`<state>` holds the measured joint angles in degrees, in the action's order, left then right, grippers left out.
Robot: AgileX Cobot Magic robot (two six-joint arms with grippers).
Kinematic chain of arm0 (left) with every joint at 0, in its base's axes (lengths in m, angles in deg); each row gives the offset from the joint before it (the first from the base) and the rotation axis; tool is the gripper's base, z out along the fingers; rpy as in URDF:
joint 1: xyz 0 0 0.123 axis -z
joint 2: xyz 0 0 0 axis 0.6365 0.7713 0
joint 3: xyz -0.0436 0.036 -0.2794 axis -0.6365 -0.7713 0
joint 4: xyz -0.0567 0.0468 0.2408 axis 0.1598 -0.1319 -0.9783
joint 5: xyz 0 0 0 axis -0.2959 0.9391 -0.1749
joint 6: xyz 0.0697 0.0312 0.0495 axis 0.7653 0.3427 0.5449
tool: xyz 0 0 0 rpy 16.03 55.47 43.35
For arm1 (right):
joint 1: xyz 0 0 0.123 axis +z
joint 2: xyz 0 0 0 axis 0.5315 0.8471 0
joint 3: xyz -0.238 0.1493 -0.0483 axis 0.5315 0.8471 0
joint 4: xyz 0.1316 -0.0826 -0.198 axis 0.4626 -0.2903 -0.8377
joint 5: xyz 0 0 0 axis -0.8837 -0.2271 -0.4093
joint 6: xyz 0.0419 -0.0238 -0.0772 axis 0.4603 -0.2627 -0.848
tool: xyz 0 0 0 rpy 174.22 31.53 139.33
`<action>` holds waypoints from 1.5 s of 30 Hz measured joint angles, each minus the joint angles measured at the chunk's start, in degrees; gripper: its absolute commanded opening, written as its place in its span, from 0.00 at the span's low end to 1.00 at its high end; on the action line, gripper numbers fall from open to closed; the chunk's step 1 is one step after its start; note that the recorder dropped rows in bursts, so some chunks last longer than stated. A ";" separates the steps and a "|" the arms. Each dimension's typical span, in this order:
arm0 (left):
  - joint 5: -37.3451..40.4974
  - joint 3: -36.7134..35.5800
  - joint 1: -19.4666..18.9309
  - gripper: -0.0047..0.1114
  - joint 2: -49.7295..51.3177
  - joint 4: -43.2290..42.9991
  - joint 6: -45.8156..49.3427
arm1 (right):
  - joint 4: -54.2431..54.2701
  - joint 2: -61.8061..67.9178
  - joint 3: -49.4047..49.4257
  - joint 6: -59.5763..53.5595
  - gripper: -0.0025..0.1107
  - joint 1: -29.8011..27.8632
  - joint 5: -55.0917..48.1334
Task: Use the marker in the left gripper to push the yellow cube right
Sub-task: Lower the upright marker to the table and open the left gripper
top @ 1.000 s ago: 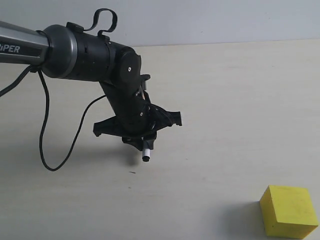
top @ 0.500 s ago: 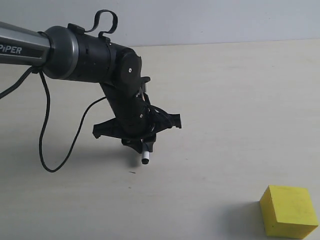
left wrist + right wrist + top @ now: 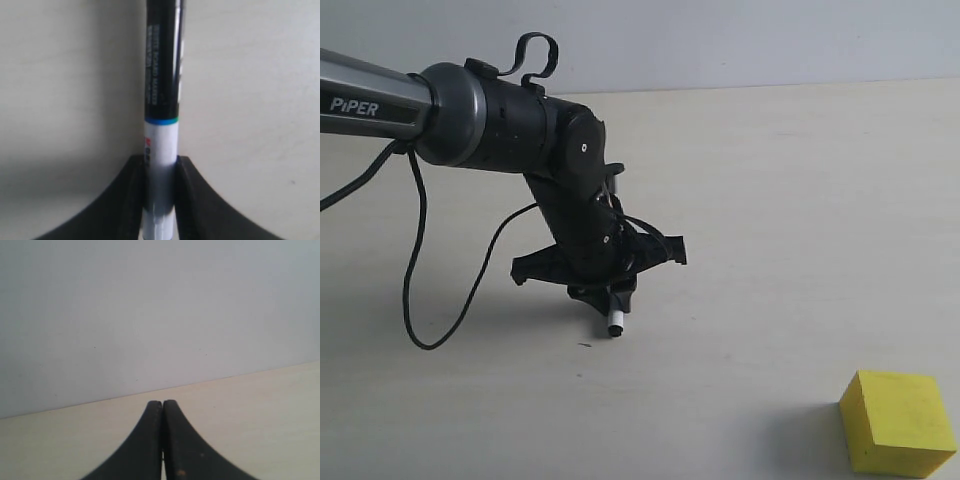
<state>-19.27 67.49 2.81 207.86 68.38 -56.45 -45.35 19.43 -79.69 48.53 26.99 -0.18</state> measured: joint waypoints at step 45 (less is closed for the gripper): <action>-0.04 0.00 -1.02 0.30 -0.78 0.31 1.30 | 0.00 0.00 0.00 0.00 0.02 0.00 0.00</action>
<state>-19.30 67.49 1.80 207.07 68.69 -55.15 -45.35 19.43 -79.69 48.53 26.99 -0.18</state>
